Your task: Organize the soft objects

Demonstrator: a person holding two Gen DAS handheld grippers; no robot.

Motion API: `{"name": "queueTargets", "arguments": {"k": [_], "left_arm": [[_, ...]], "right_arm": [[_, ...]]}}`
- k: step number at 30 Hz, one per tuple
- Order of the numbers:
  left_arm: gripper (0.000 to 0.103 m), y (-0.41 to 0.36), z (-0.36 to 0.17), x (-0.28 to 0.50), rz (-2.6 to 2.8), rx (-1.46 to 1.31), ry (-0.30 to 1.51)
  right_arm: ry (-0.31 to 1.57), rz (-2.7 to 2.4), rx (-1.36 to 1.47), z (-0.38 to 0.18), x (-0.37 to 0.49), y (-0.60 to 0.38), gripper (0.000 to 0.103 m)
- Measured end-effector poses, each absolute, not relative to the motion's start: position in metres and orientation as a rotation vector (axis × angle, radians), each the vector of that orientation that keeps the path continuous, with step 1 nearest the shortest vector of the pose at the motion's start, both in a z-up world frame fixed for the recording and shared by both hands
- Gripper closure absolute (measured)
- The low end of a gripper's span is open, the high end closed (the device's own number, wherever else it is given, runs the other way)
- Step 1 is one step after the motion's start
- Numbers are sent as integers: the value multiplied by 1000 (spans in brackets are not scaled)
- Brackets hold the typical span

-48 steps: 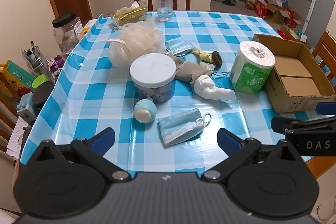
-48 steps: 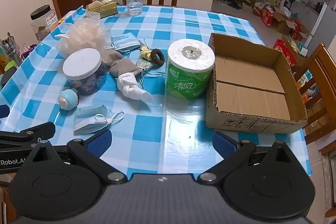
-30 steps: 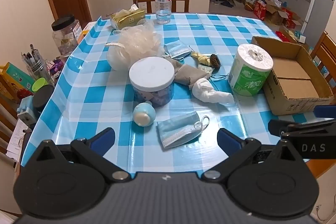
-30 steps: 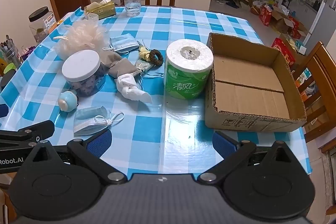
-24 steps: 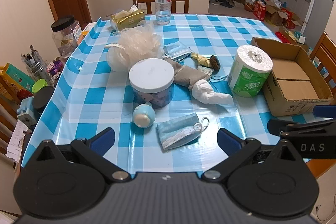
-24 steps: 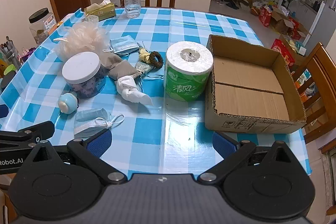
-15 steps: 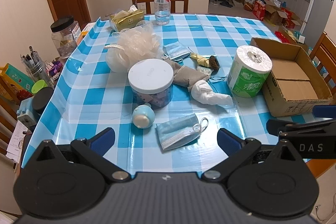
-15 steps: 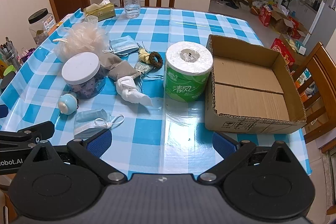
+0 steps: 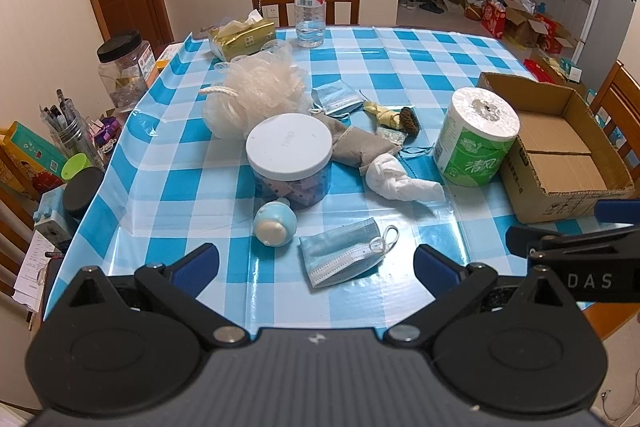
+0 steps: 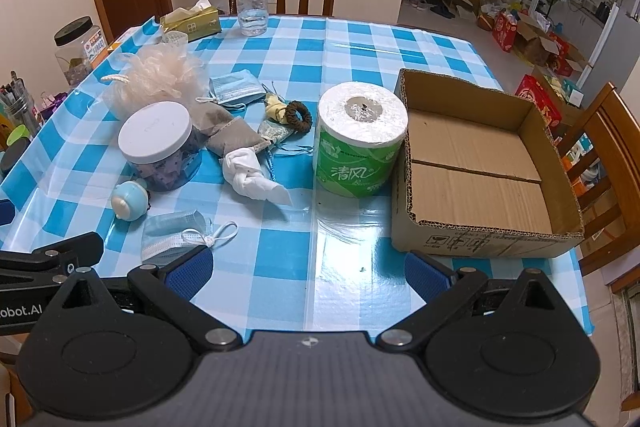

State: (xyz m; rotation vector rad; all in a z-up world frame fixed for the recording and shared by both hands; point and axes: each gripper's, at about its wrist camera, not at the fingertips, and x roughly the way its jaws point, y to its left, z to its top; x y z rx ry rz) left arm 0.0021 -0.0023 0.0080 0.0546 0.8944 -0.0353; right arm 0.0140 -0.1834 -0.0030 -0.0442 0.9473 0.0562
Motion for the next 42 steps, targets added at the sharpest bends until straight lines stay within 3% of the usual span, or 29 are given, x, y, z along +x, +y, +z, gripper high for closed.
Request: {"name": "queueTargets", "arguments": {"k": [29,42], "left_arm": [[1,-3,11,9,-60,55,882],[1,8,-10,13,-85,90,858]], "right_arm": [[923,70,-50,-3,20,-184,0],[871,188,-82,-28,29,-174,0]]}}
